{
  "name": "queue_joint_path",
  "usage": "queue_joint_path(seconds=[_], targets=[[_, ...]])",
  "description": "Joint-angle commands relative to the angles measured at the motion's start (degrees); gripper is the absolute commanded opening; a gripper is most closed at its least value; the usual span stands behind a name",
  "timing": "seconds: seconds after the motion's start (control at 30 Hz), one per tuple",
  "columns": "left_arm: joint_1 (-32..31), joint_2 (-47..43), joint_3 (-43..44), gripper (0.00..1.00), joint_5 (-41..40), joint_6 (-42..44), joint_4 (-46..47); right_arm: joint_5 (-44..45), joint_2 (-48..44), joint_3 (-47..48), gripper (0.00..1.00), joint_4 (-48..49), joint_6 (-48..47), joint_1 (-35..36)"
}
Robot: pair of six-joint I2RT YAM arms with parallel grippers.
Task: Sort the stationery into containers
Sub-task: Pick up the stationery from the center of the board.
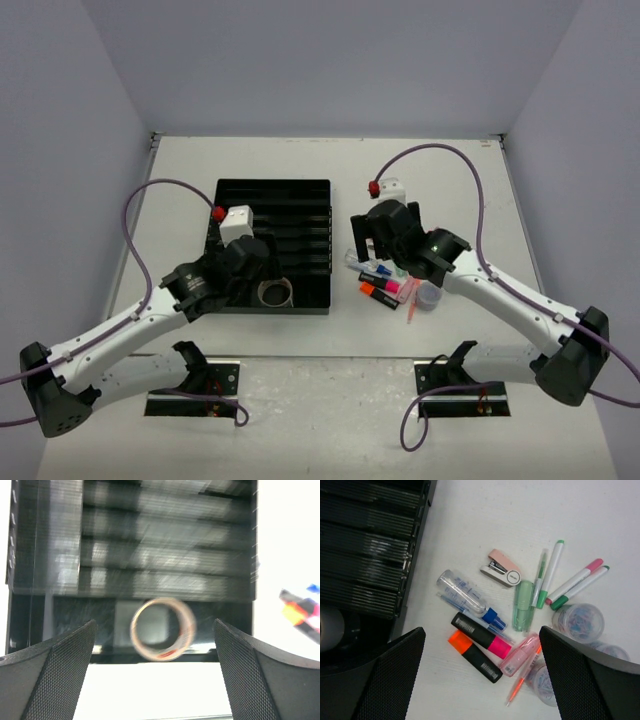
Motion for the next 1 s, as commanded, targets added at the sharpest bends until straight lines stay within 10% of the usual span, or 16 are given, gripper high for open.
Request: queue_joint_path(seconds=[0.0, 0.27, 0.97], targets=[[0.15, -1.72, 9.30, 1.00, -3.91, 6.05, -6.88, -9.39, 4.81, -1.14, 0.99, 4.09, -8.29, -0.32], [0.17, -8.14, 13.18, 1.00, -8.85, 16.40, -6.93, -17.25, 19.09, 1.83, 0.66, 6.96, -13.17, -3.91], [0.19, -8.64, 3.09, 1.00, -6.75, 20.54, 1.33, -18.01, 34.03, 7.34, 0.49, 7.17, -17.63, -8.09]])
